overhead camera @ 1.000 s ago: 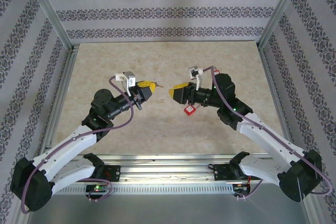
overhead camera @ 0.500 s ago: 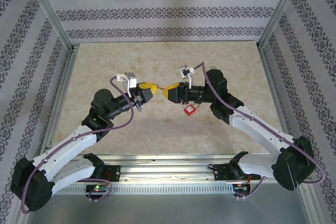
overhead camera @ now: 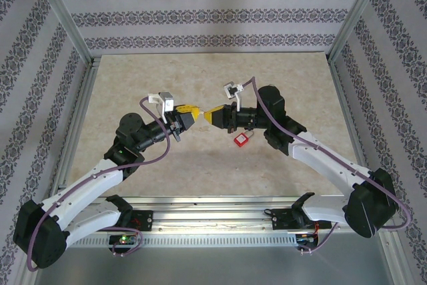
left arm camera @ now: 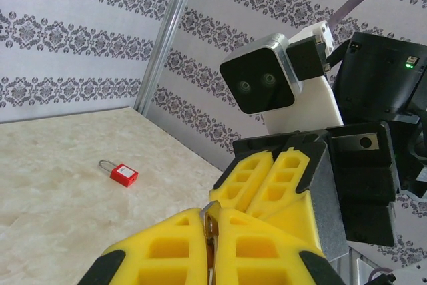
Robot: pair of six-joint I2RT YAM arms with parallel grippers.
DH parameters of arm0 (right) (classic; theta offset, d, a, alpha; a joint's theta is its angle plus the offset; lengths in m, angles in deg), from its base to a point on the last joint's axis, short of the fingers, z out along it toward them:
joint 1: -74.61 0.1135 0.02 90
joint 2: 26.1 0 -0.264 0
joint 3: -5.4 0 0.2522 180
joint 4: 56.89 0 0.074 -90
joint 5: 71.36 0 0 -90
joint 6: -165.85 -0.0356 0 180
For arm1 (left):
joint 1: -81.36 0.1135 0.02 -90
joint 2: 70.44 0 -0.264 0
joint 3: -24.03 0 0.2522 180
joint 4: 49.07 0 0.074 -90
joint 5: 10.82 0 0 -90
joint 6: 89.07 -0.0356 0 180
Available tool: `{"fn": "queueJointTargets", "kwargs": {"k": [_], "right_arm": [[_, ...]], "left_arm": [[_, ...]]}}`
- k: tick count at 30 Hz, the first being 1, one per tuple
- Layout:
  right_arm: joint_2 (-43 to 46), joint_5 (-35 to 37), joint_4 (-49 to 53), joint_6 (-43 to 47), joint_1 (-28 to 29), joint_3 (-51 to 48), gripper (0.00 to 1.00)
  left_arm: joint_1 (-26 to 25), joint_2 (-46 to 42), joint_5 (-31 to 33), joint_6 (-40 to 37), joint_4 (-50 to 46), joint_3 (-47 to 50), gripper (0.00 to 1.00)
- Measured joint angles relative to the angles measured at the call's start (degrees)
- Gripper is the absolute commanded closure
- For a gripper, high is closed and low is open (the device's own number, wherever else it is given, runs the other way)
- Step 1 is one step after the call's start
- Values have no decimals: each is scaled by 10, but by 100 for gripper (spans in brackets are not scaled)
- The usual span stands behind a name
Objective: Unlock with the key
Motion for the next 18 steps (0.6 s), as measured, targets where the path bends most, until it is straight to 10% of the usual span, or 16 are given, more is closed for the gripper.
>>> {"fn": "queueJointTargets", "kwargs": {"k": [8,13,18], "right_arm": [[0,-5,11,6,-1,10,100],[1,-35,47,32,-4,29,100],[2,-71,115,76,-6,66,100]], "left_arm": [[0,3,2,0,12,0,99],[0,3,-22,-5,5,-2,65],[1,5,-84,-18,-50,-33,53]]}}
